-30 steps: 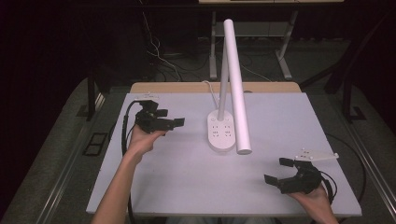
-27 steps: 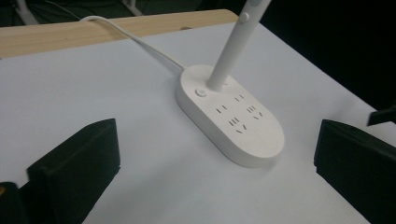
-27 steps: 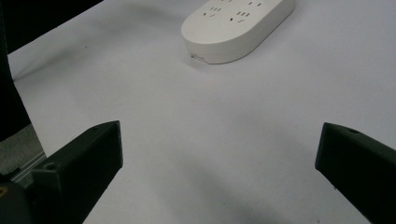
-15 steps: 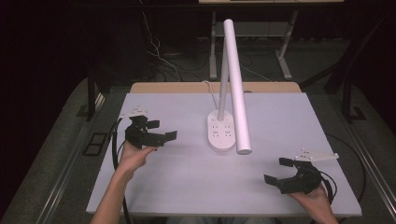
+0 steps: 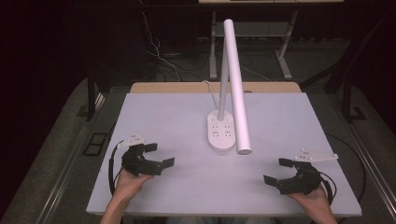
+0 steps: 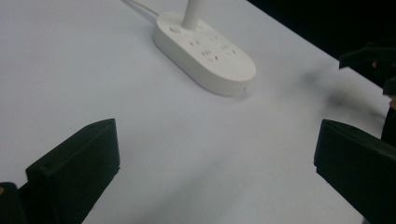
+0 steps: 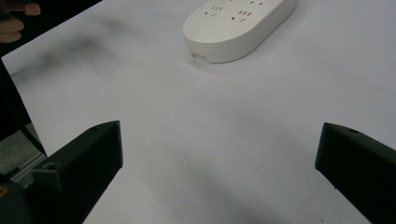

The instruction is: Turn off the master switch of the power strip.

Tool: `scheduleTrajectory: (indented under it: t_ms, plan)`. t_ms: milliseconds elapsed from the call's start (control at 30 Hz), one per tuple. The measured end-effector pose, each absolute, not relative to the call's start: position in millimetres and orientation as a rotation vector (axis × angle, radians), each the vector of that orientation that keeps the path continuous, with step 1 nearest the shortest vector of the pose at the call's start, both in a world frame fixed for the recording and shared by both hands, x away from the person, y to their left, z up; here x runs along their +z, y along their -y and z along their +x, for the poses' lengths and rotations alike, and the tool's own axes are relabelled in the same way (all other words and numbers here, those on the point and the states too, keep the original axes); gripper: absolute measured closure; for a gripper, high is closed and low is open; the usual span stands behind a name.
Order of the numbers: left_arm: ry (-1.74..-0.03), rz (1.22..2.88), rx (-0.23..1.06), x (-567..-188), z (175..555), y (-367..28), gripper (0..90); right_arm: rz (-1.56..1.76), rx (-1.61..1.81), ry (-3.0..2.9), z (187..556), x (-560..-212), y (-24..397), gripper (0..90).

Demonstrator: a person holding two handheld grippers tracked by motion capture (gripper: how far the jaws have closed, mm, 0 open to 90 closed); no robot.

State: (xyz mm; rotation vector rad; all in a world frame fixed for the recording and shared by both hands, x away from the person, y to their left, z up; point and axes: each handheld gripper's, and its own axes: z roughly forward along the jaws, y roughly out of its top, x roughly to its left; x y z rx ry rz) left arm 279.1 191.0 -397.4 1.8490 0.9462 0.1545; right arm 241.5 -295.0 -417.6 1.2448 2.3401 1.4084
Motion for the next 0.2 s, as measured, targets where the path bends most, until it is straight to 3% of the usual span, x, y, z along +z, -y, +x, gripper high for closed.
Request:
scheduleTrajectory:
  t_ms: [200]
  plan:
    - [-0.945, 1.873, 0.126, -411.6, 263.0, -191.5, 0.0, 1.253, 1.41, -2.334, 240.9, -417.9, 294.9, 0.0]
